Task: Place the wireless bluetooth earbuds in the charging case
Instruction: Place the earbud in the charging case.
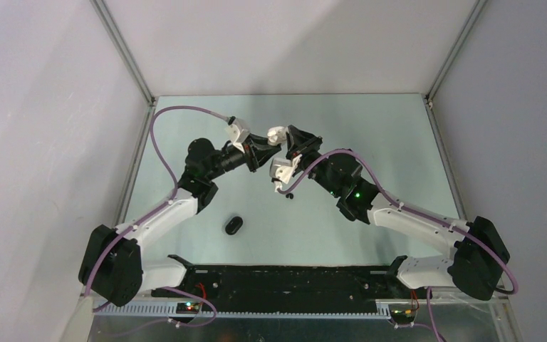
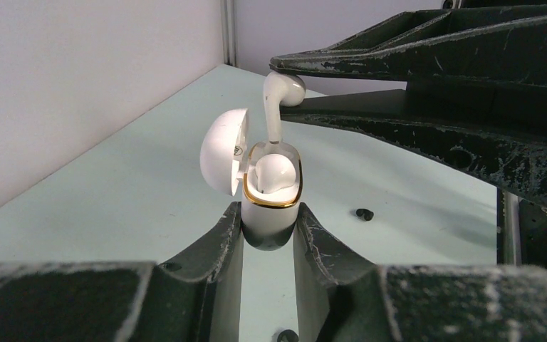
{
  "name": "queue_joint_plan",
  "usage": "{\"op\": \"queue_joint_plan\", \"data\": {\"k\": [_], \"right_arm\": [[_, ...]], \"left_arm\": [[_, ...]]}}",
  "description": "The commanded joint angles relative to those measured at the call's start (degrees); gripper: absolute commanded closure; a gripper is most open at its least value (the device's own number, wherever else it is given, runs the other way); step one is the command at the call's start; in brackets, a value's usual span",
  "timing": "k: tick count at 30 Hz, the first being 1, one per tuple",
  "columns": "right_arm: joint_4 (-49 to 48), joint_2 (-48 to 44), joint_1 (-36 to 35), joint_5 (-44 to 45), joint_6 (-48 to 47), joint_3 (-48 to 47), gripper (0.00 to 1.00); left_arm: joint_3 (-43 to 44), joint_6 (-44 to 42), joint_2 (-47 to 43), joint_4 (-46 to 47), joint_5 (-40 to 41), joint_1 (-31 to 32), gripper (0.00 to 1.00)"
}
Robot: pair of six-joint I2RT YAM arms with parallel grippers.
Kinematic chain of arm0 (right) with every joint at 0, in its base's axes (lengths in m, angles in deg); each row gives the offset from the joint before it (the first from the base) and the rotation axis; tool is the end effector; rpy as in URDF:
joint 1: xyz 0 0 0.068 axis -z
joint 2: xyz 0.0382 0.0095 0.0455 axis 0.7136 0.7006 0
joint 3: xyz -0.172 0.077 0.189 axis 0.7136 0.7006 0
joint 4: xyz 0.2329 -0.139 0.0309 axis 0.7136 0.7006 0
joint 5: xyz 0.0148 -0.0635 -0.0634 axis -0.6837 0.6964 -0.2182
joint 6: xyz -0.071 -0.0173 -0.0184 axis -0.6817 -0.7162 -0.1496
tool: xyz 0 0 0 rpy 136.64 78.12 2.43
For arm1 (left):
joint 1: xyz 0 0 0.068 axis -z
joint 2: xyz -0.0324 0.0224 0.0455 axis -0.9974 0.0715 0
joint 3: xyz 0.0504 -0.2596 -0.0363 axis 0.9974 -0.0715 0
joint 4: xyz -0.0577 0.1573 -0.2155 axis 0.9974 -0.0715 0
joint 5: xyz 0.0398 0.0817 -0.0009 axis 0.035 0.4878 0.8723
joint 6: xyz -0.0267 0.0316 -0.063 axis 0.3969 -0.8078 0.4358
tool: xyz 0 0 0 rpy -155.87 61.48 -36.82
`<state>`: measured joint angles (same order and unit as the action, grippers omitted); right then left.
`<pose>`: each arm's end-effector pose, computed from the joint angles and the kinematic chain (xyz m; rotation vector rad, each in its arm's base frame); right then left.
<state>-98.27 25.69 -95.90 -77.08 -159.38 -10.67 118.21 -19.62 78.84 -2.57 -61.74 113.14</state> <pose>0.2215 0.2605 0.3357 -1.2805 0.7432 -0.3862 0.2635 -0.1763 0.3038 0.7584 1.3305 -0.9180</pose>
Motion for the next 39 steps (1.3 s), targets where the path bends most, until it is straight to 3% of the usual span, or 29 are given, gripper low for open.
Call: {"op": "queue_joint_plan", "data": {"k": [1,33,39], "right_arm": [[-2.41,0.17,0.11,0.39,-1.94,-2.06,1.00],[-4.78,1.18,0.19,-7.24,-12.90,-1.01,1.00],[-3.72,0.86,0.23,-8.42,-14.06,-0.96,0.92]], "left_arm": [[0.19,-1.61,-1.44,3.48,-0.28,0.51,1.00],[-1.36,3.62,-1.91,10.11,7.66,0.48,1.00],[-1.44,3.22,-1.78,10.11,7.50,0.53,1.00]]}}
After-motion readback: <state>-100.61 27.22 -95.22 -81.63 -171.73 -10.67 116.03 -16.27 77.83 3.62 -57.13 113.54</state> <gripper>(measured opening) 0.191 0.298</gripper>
